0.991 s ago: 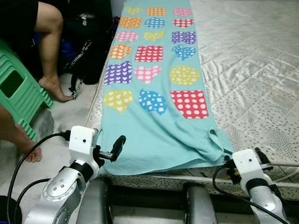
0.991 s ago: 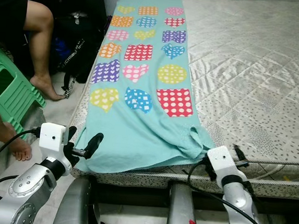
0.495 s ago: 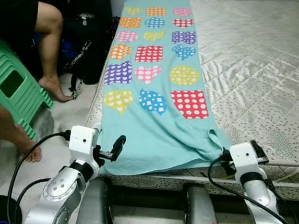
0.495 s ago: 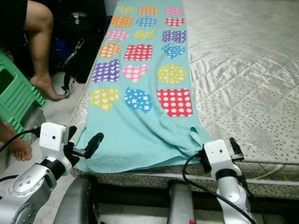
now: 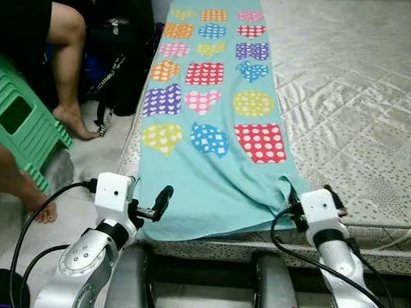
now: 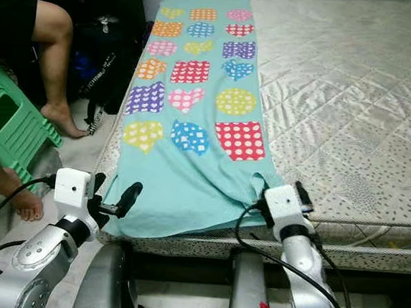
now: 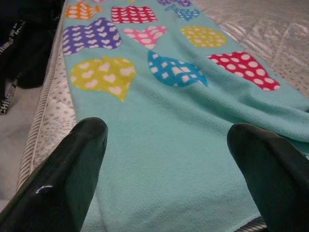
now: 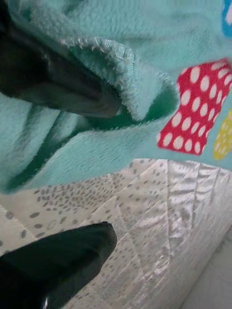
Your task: Clean up the room
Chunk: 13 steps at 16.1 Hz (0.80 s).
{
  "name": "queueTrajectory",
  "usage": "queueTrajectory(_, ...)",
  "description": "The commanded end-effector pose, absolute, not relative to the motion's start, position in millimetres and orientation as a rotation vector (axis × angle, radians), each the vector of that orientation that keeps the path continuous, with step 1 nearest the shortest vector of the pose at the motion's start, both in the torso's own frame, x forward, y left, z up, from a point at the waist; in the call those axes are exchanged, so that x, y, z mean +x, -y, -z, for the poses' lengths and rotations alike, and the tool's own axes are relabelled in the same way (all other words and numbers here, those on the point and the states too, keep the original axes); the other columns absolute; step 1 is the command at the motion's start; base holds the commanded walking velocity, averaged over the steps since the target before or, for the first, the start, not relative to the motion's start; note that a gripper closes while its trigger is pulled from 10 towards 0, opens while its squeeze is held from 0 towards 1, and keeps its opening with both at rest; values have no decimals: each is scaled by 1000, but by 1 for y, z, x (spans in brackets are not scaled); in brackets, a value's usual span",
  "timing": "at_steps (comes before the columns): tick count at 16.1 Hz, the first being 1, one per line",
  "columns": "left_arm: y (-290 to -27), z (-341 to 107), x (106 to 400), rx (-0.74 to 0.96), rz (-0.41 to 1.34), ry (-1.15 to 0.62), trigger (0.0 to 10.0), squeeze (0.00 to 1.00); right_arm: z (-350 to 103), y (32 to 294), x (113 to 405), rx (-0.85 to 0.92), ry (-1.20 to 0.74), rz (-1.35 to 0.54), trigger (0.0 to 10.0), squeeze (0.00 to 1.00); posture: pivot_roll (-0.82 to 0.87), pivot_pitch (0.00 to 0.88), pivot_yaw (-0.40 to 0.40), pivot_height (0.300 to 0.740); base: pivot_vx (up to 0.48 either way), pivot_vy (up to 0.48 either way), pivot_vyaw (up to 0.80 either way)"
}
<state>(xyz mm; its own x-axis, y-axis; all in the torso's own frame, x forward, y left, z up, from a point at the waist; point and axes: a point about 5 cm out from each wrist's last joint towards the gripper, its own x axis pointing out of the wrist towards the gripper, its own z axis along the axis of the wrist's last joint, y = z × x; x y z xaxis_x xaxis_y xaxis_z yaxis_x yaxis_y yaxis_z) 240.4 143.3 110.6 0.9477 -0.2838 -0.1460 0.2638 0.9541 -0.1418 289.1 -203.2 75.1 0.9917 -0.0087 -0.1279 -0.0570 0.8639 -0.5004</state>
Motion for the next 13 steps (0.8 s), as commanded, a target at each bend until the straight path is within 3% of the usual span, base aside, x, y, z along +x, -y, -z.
queueTrajectory(1, -144, -113, 241, -116, 280, -157, 10000, 0, -75, 198, 292, -567, -144, -54, 10000, 0, -67, 58, 84, 521, 0, 0, 0)
queueTrajectory(9, -144, -113, 240, -118, 277, -154, 10000, 0, -57, 218, 301, -672, -325, -31, 10000, 0, -62, 58, 82, 521, 0, 0, 0)
queueTrajectory(10, -144, -113, 240, -118, 276, -154, 10000, 0, -57, 222, 302, -651, -333, -1, 5922, 0, -62, 58, 82, 521, 0, 0, 0)
queueTrajectory(11, -144, -113, 240, -118, 276, -155, 10000, 0, -57, 226, 304, -621, -339, 31, 0, 0, -60, 56, 81, 521, 0, 0, 0)
queueTrajectory(13, -145, -113, 240, -117, 275, -155, 10000, 0, -57, 232, 305, -561, -349, 88, 0, 0, -61, 56, 81, 521, 0, 0, 0)
